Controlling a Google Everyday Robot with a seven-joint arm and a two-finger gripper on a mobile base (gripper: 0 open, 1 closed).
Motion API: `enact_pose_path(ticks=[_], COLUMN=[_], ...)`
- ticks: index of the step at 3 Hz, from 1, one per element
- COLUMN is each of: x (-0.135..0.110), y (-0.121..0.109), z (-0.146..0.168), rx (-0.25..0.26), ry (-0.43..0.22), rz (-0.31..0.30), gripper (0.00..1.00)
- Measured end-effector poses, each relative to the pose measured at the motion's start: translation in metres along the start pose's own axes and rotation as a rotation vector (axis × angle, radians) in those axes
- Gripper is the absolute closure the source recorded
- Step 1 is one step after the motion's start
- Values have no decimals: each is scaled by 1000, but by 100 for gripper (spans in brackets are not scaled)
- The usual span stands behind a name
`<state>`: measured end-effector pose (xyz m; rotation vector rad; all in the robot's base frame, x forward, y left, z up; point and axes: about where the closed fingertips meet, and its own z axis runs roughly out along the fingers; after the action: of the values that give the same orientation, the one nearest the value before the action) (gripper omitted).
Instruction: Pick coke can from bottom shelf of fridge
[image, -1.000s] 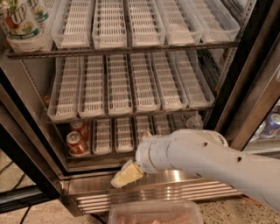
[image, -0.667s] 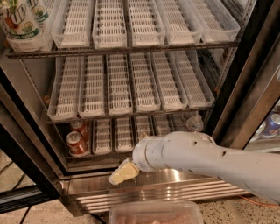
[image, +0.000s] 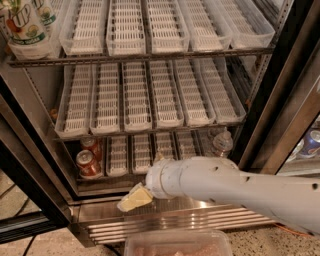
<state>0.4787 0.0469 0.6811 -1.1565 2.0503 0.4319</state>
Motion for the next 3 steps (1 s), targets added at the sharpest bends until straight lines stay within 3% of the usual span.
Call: enact_pose_path(ticks=[2,3], x=[-21,-27], y=[32,45], z=[74,102], rx=[-30,-56], ry=[-224,-304], rz=[106,171], gripper=[0,0])
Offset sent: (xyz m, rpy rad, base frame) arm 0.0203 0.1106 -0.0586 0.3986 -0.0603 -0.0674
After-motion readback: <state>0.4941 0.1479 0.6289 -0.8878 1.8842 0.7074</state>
